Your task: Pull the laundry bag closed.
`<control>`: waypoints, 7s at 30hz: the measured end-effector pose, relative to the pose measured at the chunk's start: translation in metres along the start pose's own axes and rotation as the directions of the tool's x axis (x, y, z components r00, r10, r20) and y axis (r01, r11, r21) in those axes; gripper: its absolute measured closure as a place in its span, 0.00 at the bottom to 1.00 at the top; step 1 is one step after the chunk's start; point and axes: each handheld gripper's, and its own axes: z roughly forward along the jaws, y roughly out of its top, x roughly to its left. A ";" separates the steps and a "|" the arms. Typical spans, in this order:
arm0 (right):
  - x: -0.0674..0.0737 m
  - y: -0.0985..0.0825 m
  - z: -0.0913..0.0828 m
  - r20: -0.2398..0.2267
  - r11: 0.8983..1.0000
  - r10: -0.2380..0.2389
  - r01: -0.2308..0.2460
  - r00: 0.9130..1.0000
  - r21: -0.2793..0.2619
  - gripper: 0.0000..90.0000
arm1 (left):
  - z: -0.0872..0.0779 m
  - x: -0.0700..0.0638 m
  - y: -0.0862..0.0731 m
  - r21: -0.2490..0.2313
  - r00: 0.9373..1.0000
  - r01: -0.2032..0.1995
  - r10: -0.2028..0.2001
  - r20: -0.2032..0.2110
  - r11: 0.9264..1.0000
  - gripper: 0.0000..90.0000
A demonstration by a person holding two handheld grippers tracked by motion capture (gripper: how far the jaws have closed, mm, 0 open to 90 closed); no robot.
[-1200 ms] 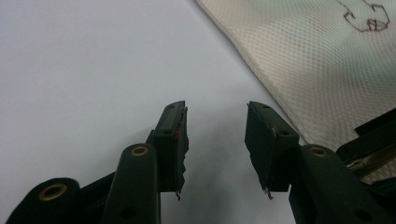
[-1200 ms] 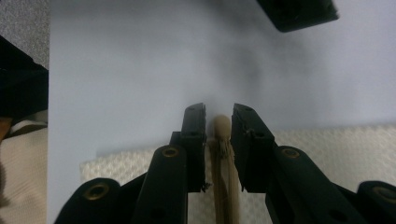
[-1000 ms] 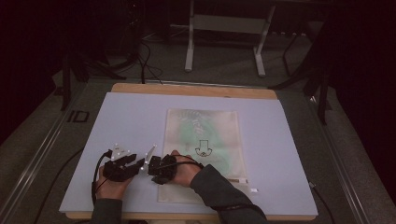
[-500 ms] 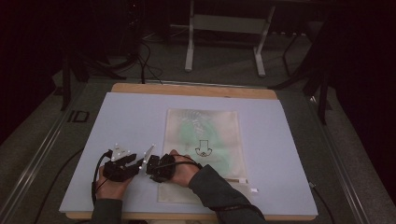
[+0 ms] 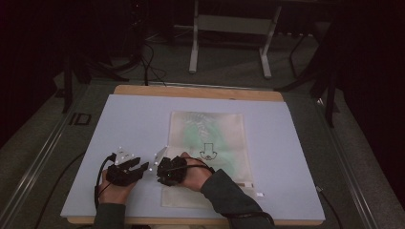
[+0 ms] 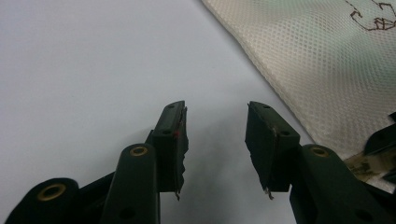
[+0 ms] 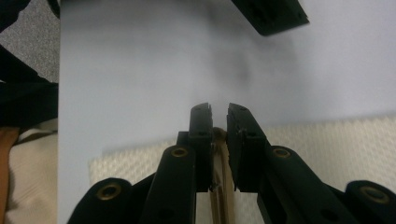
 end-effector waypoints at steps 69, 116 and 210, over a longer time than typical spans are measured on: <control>-0.009 -0.028 0.011 -0.059 0.999 0.033 -0.031 0.998 0.032 0.91 | 0.027 -0.047 0.006 0.063 0.955 -0.173 0.152 0.255 0.983 0.99; -0.010 -0.027 0.002 -0.058 0.994 -0.032 0.038 0.998 0.105 0.91 | 0.032 -0.045 0.004 0.088 0.951 -0.169 0.139 0.277 0.982 0.99; -0.011 -0.054 -0.027 -0.045 0.987 -0.031 0.038 0.998 0.156 0.91 | 0.032 -0.047 0.005 0.095 0.953 -0.171 0.140 0.267 0.981 0.99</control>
